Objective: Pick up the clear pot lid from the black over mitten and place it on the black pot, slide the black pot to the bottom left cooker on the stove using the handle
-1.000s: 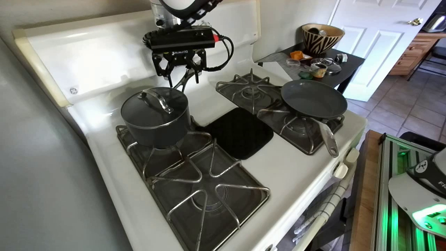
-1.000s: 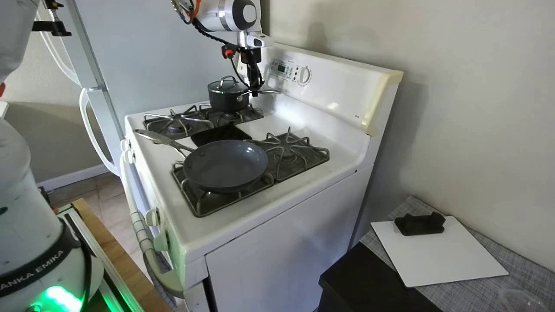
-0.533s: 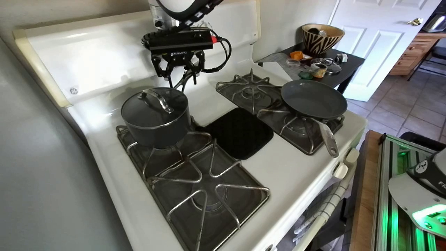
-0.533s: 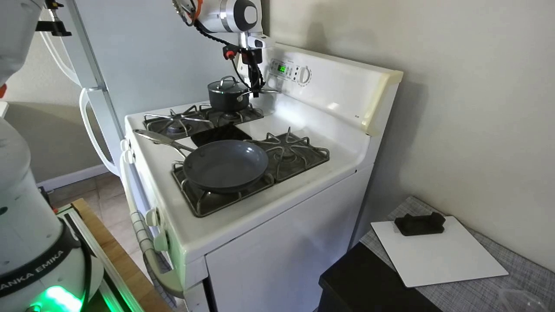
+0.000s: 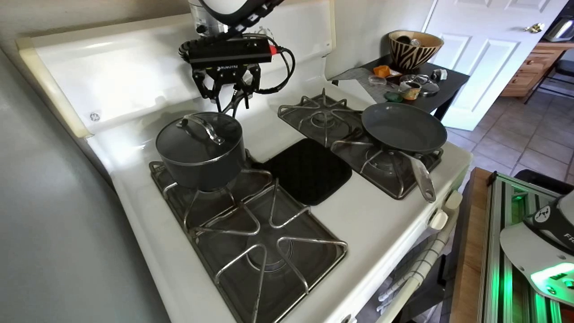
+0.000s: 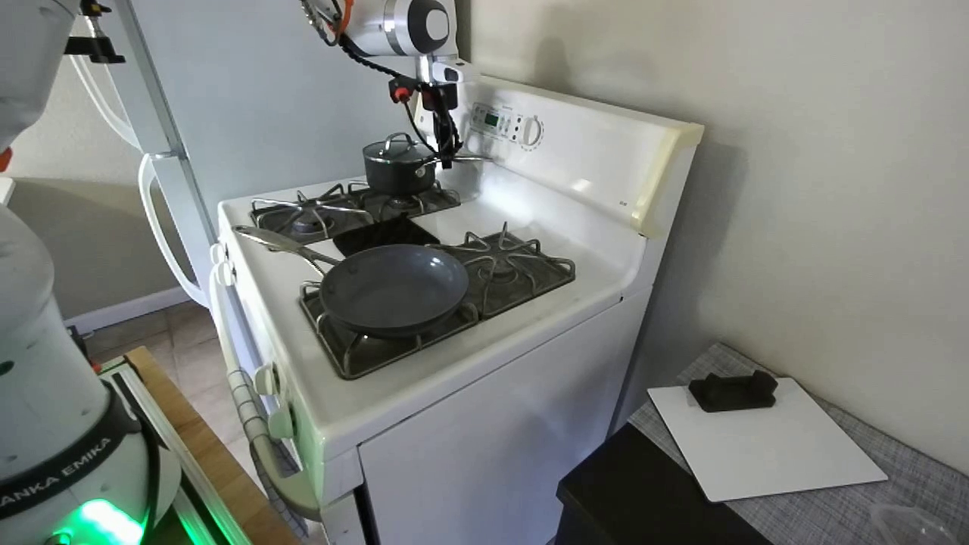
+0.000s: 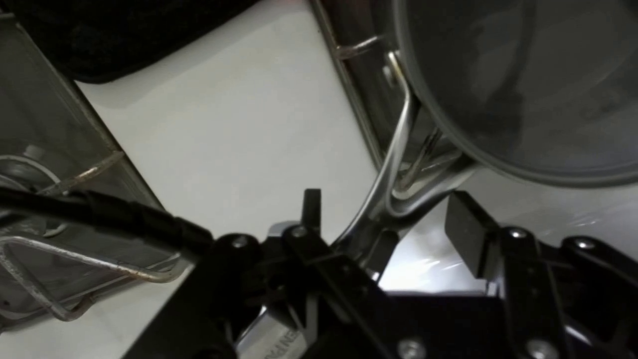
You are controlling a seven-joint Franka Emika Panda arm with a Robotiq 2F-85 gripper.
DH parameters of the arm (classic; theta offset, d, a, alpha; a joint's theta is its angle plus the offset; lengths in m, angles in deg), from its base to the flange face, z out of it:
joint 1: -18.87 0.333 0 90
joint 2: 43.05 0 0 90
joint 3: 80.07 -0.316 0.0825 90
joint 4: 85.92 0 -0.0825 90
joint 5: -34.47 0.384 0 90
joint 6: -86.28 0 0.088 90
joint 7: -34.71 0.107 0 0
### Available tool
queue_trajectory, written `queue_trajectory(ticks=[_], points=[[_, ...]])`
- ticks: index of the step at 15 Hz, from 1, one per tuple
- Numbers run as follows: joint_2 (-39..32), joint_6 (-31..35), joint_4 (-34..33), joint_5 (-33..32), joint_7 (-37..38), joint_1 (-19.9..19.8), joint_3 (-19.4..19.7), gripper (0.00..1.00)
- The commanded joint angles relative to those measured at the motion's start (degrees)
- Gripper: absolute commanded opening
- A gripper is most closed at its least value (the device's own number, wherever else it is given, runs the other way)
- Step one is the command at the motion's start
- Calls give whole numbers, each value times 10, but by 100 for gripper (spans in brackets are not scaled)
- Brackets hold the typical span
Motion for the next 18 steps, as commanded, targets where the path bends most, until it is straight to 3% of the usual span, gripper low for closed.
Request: queue_trajectory(ticks=[1,7,11,13,16,18], points=[[-11,-8,-17,-13,19,10,8,60],[-11,-7,-18,-14,19,11,9,45],[-11,-6,-20,-14,19,11,9,46],[-11,-7,-21,-14,16,11,8,38],[-11,-9,-20,-13,16,11,6,14],[-10,-12,-20,-13,18,11,6,12]])
